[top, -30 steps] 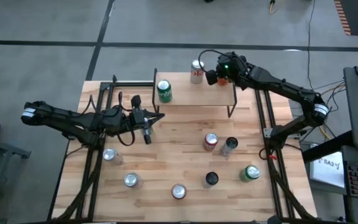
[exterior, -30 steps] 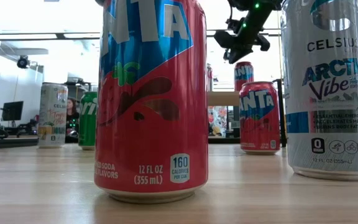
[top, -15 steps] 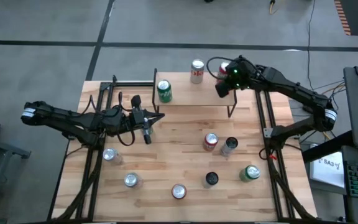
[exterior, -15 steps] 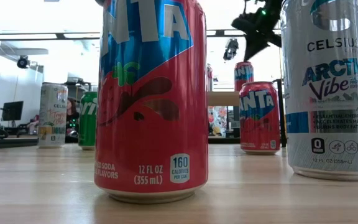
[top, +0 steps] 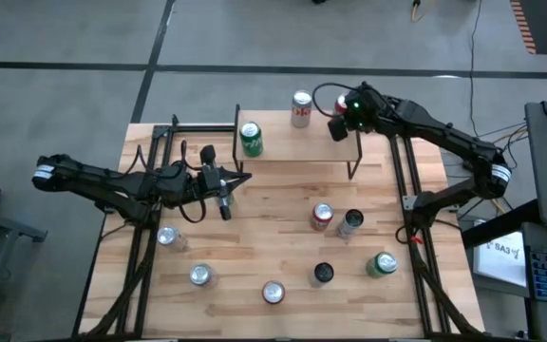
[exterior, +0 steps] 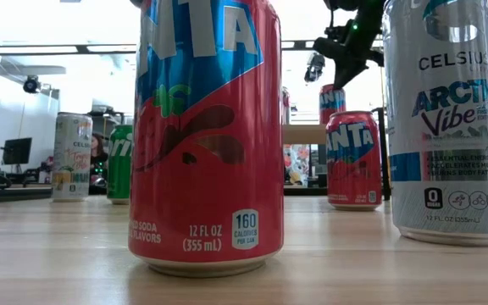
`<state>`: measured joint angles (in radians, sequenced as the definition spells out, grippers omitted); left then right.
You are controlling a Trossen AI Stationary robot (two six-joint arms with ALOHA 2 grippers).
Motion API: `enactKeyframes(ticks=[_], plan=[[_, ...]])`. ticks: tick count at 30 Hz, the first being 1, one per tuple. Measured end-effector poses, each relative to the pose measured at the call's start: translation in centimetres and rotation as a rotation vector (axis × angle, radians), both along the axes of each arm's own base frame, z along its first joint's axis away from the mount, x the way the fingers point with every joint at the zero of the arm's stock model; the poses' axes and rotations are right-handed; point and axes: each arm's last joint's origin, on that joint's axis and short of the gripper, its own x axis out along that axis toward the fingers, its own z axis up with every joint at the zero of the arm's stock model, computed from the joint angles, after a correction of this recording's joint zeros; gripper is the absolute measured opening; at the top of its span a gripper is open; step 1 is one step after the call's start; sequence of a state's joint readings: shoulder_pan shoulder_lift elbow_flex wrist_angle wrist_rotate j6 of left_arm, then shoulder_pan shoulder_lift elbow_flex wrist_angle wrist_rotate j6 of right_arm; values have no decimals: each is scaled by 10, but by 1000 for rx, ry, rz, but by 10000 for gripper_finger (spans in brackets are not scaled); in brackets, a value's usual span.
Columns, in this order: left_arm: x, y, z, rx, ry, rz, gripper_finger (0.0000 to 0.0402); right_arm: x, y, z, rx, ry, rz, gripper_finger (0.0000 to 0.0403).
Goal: Place canned beverage on shelf
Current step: Put the top orange soda can on the shelf
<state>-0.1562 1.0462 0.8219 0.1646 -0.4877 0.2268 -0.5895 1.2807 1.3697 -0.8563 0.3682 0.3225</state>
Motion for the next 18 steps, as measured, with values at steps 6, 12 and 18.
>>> enactKeyframes(ticks=[6, 12, 18], plan=[[0, 0, 0, 0, 0, 0, 0, 3, -6, -3, -21, 22, -11, 17], [0, 0, 0, 0, 0, 0, 0, 8, -10, -10, -31, 58, -21, 17], [0, 0, 0, 0, 1, 0, 0, 10, -6, -9, -27, 48, -7, 17]])
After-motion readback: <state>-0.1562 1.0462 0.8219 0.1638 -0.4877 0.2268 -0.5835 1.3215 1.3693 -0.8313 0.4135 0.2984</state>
